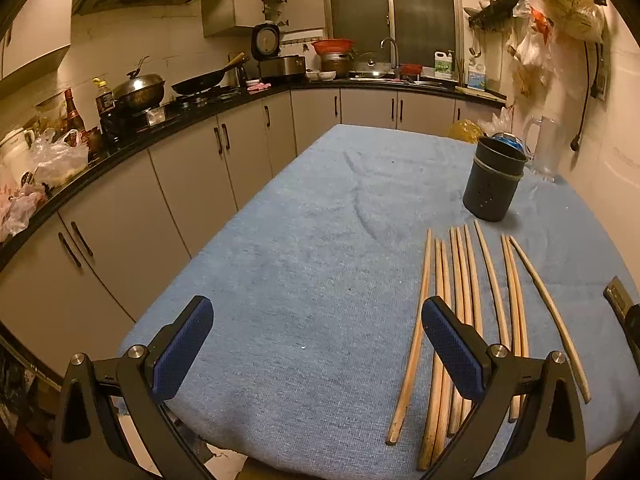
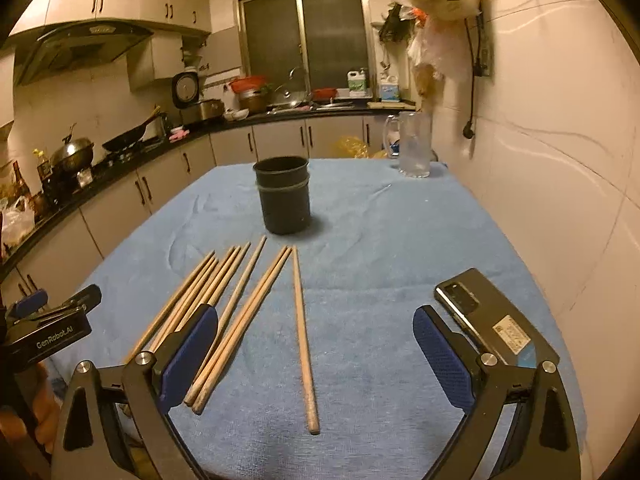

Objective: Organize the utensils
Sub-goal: 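Move both tools toward the row of wooden chopsticks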

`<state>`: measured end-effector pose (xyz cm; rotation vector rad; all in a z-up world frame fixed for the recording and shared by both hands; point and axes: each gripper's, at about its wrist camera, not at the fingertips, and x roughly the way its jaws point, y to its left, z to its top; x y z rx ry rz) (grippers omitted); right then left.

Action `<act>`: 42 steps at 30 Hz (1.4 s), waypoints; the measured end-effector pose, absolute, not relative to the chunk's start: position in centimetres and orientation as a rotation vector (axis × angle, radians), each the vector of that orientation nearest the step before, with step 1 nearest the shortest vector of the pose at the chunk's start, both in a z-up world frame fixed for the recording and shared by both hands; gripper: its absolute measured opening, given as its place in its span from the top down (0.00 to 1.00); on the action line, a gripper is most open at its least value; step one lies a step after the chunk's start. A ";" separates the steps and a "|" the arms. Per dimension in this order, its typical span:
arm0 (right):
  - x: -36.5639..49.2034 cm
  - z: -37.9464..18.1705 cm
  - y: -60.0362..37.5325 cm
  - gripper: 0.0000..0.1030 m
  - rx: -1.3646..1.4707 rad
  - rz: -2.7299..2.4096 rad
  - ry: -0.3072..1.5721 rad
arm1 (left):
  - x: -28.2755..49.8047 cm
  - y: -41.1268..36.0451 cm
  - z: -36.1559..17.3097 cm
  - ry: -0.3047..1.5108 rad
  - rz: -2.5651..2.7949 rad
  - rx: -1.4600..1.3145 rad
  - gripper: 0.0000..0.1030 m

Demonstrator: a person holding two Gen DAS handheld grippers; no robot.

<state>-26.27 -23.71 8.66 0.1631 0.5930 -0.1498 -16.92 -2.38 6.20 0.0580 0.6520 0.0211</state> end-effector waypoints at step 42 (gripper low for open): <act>-25.2 7.1 -24.1 0.13 0.193 -0.112 0.664 | -17.0 -2.9 5.7 0.695 -0.017 0.059 0.00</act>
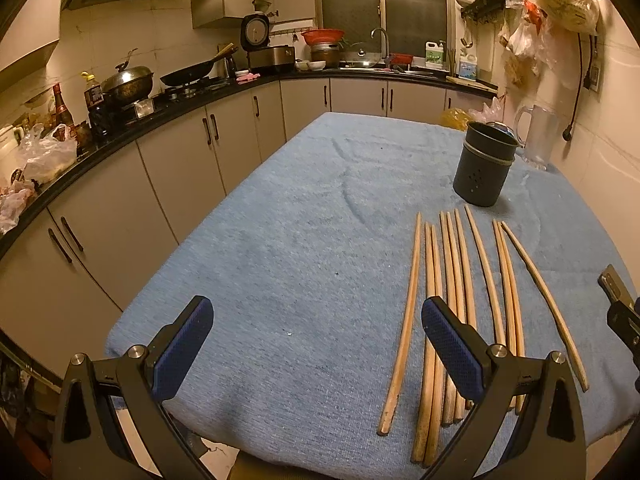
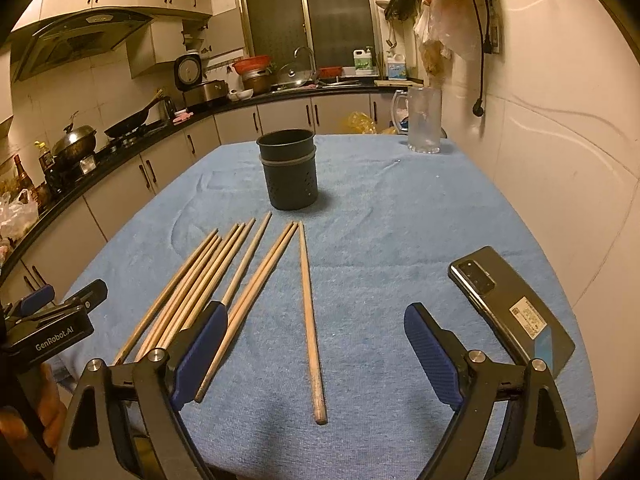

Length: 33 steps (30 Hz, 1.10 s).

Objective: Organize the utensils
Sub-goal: 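Move both tools toward the row of wooden chopsticks, then close the left tool on one chopstick while the right tool grasps another chopstick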

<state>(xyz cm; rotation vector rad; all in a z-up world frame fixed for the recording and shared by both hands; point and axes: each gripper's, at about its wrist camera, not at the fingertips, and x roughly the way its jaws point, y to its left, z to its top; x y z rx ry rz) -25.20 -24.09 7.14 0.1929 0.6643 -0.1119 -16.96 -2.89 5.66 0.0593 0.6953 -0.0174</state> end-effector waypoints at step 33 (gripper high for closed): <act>-13.9 6.9 -27.5 0.51 0.282 0.017 0.947 | -5.8 -5.2 5.2 1.092 -0.394 0.082 0.50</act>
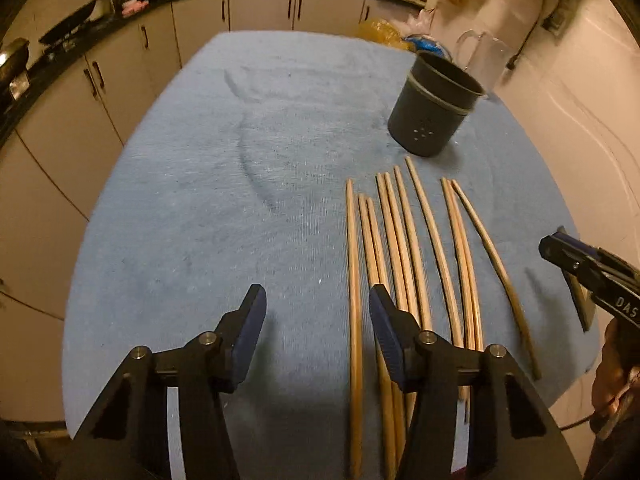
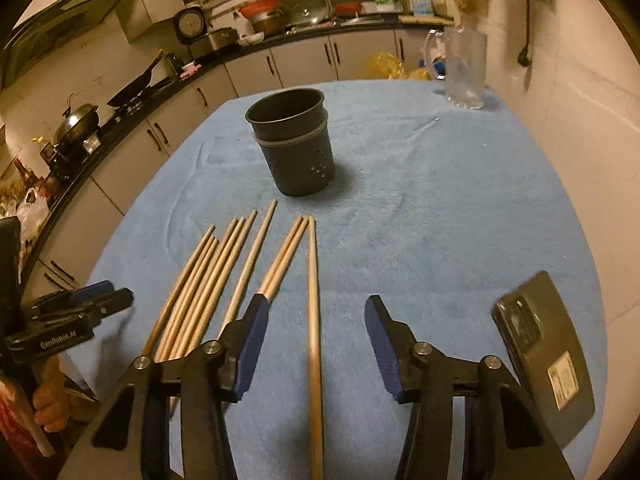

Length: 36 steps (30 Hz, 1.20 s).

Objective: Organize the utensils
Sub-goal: 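Close the left tool on one chopstick while the right tool grasps another chopstick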

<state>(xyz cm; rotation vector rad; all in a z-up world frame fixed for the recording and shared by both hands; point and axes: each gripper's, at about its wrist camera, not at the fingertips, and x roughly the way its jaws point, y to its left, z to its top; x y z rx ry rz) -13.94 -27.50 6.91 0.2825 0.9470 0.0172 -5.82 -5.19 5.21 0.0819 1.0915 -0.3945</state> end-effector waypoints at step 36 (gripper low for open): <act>-6.2 2.8 -27.1 0.74 0.280 0.057 1.162 | -0.8 -10.0 2.5 1.234 -0.448 0.246 0.83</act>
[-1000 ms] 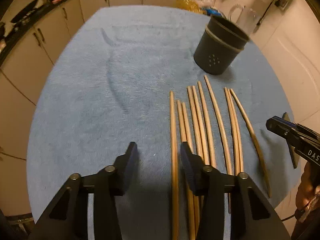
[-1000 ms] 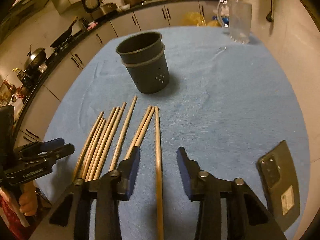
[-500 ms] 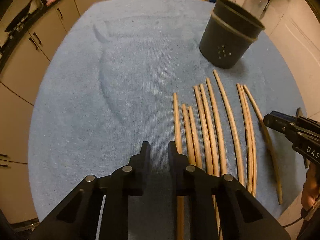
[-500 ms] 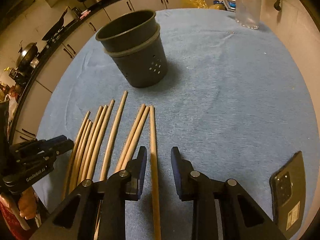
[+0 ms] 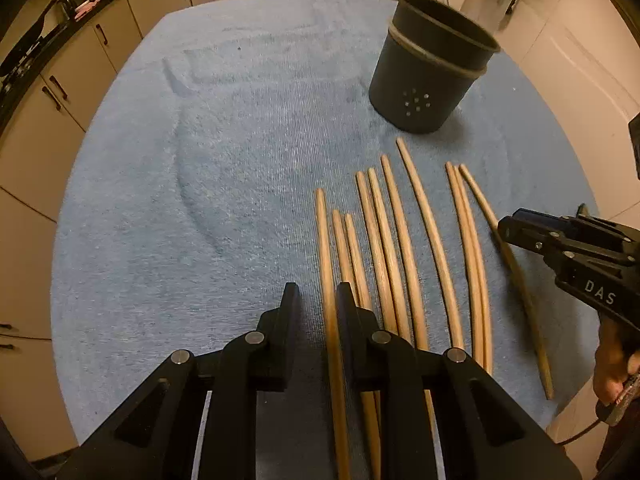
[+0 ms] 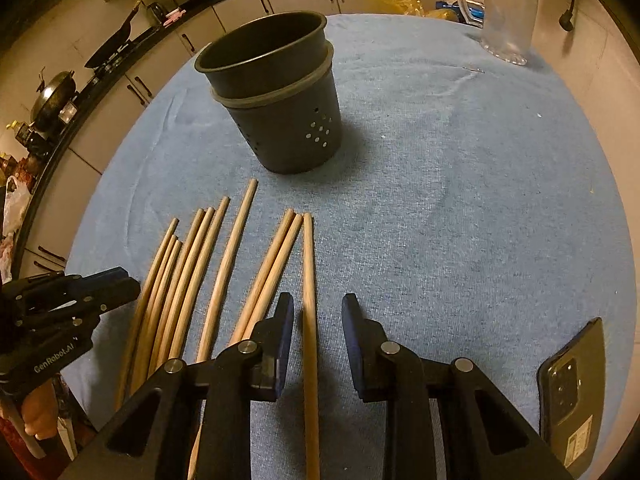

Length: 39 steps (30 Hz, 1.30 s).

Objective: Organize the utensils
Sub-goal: 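Close the left tool on one chopstick while the right tool grasps another chopstick, then lift both held chopsticks and carry them above the grey utensil holder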

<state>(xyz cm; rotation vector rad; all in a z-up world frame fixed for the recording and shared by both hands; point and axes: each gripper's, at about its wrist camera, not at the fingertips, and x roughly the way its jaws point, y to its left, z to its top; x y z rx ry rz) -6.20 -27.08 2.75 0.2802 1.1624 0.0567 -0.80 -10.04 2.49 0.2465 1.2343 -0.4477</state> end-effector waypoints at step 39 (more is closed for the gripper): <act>-11.8 15.1 -28.2 0.93 0.335 0.099 0.688 | -4.5 -7.0 18.0 0.801 -0.466 0.095 0.94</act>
